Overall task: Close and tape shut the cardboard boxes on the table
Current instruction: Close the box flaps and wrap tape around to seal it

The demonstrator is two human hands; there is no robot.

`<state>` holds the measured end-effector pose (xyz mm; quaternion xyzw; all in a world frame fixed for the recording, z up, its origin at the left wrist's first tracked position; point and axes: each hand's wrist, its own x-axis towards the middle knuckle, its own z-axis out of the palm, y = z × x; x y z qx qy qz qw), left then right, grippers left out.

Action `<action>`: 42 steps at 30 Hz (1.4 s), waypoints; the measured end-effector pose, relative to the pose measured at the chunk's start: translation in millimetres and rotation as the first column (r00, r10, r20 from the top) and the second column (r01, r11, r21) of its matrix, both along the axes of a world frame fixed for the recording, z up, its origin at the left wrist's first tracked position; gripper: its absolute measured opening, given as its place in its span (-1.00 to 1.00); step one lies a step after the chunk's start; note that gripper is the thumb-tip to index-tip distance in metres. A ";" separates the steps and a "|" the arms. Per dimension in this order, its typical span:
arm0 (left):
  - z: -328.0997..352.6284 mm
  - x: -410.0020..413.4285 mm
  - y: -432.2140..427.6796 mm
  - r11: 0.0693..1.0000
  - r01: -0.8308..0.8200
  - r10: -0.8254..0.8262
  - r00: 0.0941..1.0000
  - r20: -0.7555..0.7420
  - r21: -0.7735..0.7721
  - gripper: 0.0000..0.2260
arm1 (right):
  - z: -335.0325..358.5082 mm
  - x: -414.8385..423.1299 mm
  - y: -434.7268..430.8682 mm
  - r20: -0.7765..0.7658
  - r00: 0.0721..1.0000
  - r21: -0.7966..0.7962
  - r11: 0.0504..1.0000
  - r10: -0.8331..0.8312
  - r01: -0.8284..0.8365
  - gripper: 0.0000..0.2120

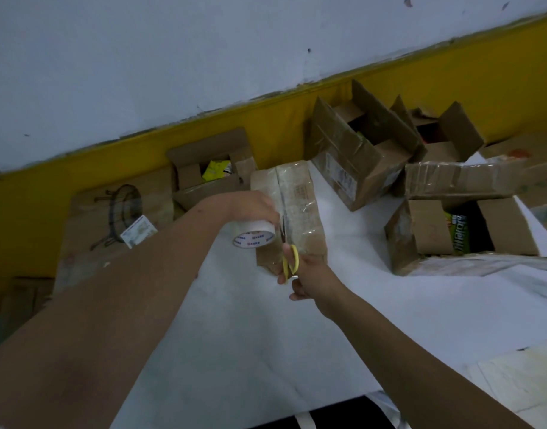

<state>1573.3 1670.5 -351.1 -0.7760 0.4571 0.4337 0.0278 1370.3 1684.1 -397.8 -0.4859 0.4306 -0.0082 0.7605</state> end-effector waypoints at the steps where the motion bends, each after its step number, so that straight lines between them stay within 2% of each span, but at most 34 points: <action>1: 1.4 1.1 1.5 0.999 0.042 -0.042 0.999 0.000 0.004 -0.79 | -1.4 -0.5 0.7 0.003 1.000 -0.036 0.999 -0.003 0.003 -0.55; 5: 8.7 16.7 18.8 0.999 0.029 -0.029 1.000 0.005 -0.032 -0.66 | -4.4 -6.3 3.8 -0.021 0.999 -0.107 0.994 0.026 -0.028 -0.68; 8: 13.3 32.1 40.3 0.996 -0.030 0.028 0.999 -0.032 -0.085 -0.73 | -2.8 -10.6 12.8 -0.067 0.984 -0.194 0.965 0.168 -0.178 -0.83; 11: 5.4 44.4 71.1 0.977 -0.150 0.141 0.987 -0.071 -0.151 -0.83 | -6.6 -11.9 30.3 -0.110 0.956 -0.303 0.907 0.270 -0.291 -0.80; 12: -0.3 46.0 83.3 0.967 -0.203 0.194 0.978 -0.071 -0.156 -0.83 | -12.1 -11.6 36.9 -0.174 0.934 -0.347 0.868 0.313 -0.355 -0.74; 14: -16.3 46.6 113.7 0.926 -0.354 0.346 0.935 -0.074 -0.132 -0.83 | -34.8 -9.5 52.2 -0.410 0.815 -0.437 0.697 0.409 -0.569 -0.59; 16: -39.3 42.3 143.8 0.873 -0.475 0.470 0.880 -0.072 -0.111 -0.85 | -62.8 -9.1 65.4 -0.585 0.696 -0.431 0.566 0.417 -0.702 -0.63; 18: -64.8 31.2 170.6 0.802 -0.585 0.578 0.811 -0.091 -0.120 -0.86 | -79.1 -8.0 73.1 -0.667 0.617 -0.382 0.519 0.418 -0.765 -0.83; 19: -76.6 23.2 181.2 0.755 -0.643 0.631 0.766 -0.124 -0.127 -0.87 | -83.2 -7.7 75.2 -0.713 0.576 -0.362 0.494 0.400 -0.791 -0.84; 20: -85.5 13.3 189.9 0.699 -0.702 0.683 0.711 -0.164 -0.133 -0.88 | -86.2 -7.3 76.3 -0.765 0.523 -0.354 0.434 0.375 -0.828 -0.81; 22: -97.3 -9.1 202.7 0.573 -0.809 0.771 0.586 -0.249 -0.130 -0.90 | -87.7 -4.5 78.0 -0.851 0.441 -0.378 0.249 0.287 -0.892 -0.80; 24: -105.2 -28.1 213.5 0.441 -0.890 0.827 0.453 -0.334 -0.115 -0.90 | -87.5 2.6 80.3 -0.873 0.417 -0.395 0.138 0.253 -0.908 -0.80; 28: -109.3 -52.8 231.6 0.226 -0.970 0.851 0.244 -0.464 -0.095 -0.90 | -87.3 17.3 77.2 -0.903 0.308 -0.307 0.051 0.299 -0.950 -0.80; 30: -107.1 -62.2 237.9 0.139 -0.986 0.844 0.166 -0.510 -0.092 -0.91 | -80.7 23.2 75.5 -0.920 0.295 -0.308 -0.013 0.259 -0.951 -0.82; 32: -105.4 -69.6 245.2 0.101 -0.990 0.833 0.140 -0.536 -0.101 -0.92 | -73.7 31.1 74.5 -0.878 0.414 -0.427 -0.004 0.240 -0.904 -0.89; 33: -105.0 -73.0 249.5 0.090 -0.989 0.829 0.139 -0.542 -0.115 -0.92 | -71.3 36.2 76.9 -0.811 0.521 -0.521 0.075 0.265 -0.850 -0.87; 34: -104.3 -76.0 254.2 0.074 -0.989 0.825 0.134 -0.550 -0.129 -0.93 | -70.4 42.1 80.7 -0.706 0.632 -0.600 0.205 0.318 -0.773 -0.74; 35: -103.9 -79.3 258.9 0.063 -0.988 0.818 0.132 -0.560 -0.142 -0.93 | -67.2 48.5 86.6 -0.557 0.731 -0.618 0.391 0.395 -0.682 -0.60; 36: -102.1 -83.0 263.2 0.055 -0.988 0.810 0.130 -0.572 -0.147 -0.93 | -62.9 55.9 94.5 -0.394 0.804 -0.569 0.569 0.445 -0.594 -0.51; 37: -101.1 -86.8 268.1 0.051 -0.988 0.802 0.127 -0.583 -0.145 -0.94 | -58.7 62.0 103.9 -0.289 0.829 -0.504 0.660 0.479 -0.557 -0.51; 38: -98.3 -90.4 273.4 0.039 -0.990 0.791 0.115 -0.601 -0.138 -0.95 | -53.8 65.4 114.5 -0.241 0.818 -0.470 0.674 0.523 -0.570 -0.55; 40: -92.3 -96.2 287.3 0.027 -0.994 0.789 0.086 -0.609 -0.106 -0.93 | -50.1 65.8 136.0 -0.284 0.763 -0.532 0.567 0.580 -0.629 -0.68; 42: -90.7 -101.1 307.9 0.023 -0.998 0.792 0.055 -0.608 -0.061 -0.91 | -51.6 63.2 155.5 -0.357 0.750 -0.607 0.473 0.556 -0.639 -0.76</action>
